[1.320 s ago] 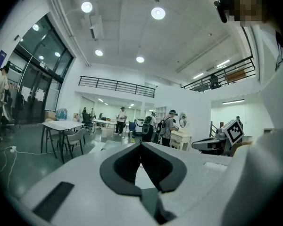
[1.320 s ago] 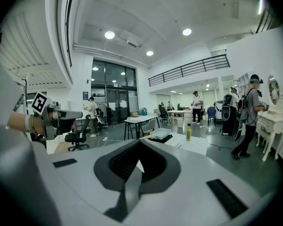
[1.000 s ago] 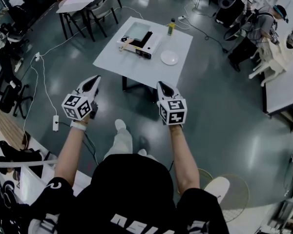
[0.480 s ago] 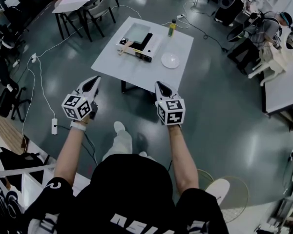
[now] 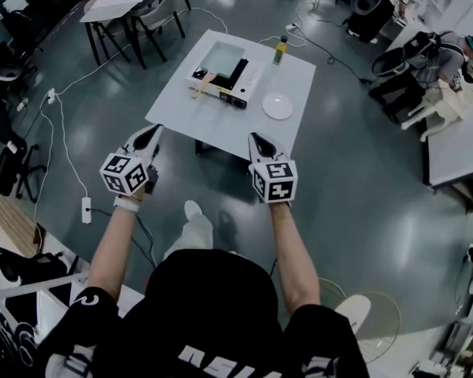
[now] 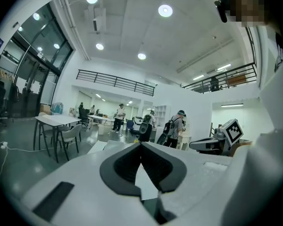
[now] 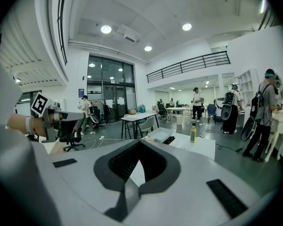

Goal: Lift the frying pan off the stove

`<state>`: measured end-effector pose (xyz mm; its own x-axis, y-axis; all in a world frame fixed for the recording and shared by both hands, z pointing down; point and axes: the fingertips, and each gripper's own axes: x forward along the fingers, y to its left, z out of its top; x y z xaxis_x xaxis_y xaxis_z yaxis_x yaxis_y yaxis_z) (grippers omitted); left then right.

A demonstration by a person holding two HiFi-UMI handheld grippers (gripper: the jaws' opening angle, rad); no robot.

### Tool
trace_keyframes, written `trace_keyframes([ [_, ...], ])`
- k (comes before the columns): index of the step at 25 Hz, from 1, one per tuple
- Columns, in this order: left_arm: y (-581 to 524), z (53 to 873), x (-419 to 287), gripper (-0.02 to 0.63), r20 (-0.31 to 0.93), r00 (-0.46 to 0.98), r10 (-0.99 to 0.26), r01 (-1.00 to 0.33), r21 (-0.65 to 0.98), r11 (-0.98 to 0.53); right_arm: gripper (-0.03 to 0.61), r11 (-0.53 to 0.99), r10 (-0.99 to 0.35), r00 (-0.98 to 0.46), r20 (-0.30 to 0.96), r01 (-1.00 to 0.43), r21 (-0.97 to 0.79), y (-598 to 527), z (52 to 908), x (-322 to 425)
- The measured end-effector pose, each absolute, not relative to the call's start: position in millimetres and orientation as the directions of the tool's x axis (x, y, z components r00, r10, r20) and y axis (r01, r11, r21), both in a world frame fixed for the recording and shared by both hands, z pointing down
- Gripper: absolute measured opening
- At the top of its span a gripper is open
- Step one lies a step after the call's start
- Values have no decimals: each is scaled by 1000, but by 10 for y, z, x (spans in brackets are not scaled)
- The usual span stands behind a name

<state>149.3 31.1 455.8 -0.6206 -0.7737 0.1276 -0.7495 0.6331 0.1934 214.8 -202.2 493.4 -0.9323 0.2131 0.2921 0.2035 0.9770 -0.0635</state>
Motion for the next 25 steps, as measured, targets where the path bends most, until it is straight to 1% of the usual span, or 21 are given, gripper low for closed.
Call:
trace_keyframes([
  [14, 308, 4650, 636, -2, 133, -600, -789, -757, 223, 614, -5, 979, 204, -921, 331, 190, -72, -2003, 5102, 1344],
  [25, 444, 4625, -62, -2, 137, -566, -813, -777, 243, 581, -5, 986, 168, -923, 346, 150, -78, -1894, 5071, 696],
])
